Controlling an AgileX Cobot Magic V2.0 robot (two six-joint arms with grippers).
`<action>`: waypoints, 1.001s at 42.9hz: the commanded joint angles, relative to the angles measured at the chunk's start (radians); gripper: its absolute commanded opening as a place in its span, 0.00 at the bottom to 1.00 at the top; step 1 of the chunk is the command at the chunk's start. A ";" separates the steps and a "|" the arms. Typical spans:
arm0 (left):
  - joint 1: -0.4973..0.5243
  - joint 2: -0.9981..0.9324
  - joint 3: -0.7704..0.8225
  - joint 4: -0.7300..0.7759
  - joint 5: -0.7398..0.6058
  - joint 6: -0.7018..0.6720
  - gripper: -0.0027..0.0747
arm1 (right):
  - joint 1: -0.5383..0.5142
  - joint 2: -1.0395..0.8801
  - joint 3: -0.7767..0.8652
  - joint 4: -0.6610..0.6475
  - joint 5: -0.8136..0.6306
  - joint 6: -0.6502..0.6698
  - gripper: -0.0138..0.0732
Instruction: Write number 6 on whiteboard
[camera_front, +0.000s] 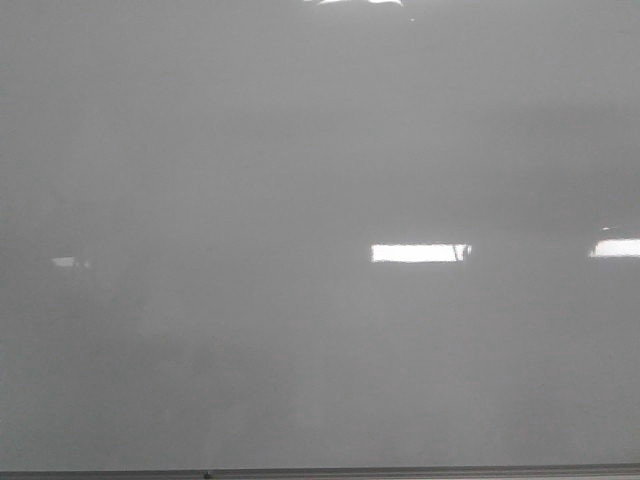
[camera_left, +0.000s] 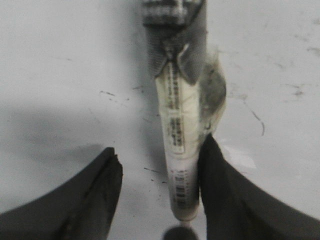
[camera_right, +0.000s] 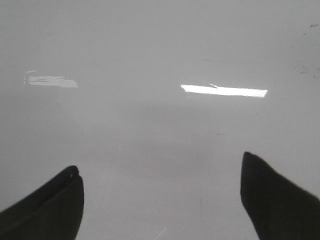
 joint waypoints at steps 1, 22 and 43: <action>0.004 -0.024 -0.029 0.000 -0.082 -0.011 0.33 | 0.004 0.015 -0.036 -0.004 -0.067 -0.003 0.91; -0.139 -0.176 -0.109 0.178 0.241 -0.006 0.01 | 0.004 0.016 -0.038 -0.004 -0.048 -0.003 0.91; -0.806 -0.221 -0.406 0.263 0.894 0.368 0.01 | 0.216 0.315 -0.238 0.087 0.267 -0.245 0.91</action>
